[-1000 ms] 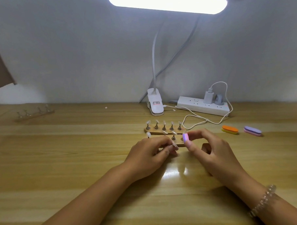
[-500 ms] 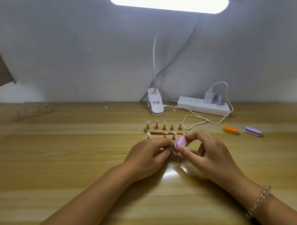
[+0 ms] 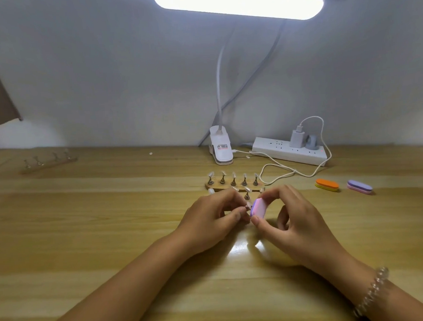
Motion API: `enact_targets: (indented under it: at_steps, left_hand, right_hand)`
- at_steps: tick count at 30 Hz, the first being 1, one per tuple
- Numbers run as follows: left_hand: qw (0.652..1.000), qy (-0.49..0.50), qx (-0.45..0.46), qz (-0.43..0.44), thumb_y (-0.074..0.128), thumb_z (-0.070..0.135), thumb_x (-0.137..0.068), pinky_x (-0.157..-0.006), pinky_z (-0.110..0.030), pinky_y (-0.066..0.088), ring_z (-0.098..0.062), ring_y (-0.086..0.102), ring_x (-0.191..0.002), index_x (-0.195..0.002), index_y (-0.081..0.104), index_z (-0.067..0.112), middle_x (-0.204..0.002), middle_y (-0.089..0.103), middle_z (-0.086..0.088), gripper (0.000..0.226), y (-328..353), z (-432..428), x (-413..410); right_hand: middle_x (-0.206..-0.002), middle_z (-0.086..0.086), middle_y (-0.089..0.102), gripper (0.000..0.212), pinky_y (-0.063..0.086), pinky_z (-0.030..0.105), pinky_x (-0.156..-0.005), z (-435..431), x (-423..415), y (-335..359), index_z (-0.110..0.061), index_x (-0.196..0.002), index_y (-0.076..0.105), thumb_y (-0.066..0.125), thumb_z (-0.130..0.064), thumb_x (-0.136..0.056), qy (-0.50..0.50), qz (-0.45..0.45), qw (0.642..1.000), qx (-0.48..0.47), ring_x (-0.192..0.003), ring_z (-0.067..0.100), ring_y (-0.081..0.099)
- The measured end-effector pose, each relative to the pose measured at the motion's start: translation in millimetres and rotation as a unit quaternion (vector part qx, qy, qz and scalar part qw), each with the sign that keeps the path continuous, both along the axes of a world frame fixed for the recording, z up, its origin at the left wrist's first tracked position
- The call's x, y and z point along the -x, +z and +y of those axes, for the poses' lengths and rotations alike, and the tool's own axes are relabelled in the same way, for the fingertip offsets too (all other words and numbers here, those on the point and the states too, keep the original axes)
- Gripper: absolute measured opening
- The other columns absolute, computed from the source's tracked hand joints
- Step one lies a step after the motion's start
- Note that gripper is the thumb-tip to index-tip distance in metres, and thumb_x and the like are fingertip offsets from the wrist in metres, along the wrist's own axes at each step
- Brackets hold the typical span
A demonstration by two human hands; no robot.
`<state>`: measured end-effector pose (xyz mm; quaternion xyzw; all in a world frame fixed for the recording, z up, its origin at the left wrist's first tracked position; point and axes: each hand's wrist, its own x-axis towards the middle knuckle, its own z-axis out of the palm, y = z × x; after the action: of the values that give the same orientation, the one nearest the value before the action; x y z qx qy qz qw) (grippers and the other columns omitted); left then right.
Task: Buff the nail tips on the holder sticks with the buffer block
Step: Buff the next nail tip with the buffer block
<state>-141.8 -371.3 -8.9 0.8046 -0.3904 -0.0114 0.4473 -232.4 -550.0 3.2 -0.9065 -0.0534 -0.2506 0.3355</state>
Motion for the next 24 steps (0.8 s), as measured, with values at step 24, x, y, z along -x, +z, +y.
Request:
enact_targets:
  at_steps: [24]
  left_hand:
    - [1.000, -0.006, -0.026, 0.001, 0.063, 0.018, -0.095, -0.060, -0.024, 0.038, 0.016, 0.053, -0.059, -0.101, 0.072, 0.026, -0.088, 0.068, 0.017, 0.013, -2.5, 0.8, -3.8]
  right_hand:
    - [-0.093, -0.016, 0.060, 0.027, 0.036, 0.023, -0.062, -2.7, -4.4, -1.8, -0.030, -0.091, 0.062, 0.069, -0.053, -0.077, 0.001, 0.008, 0.999, 0.035, -0.065, -0.001, 0.050]
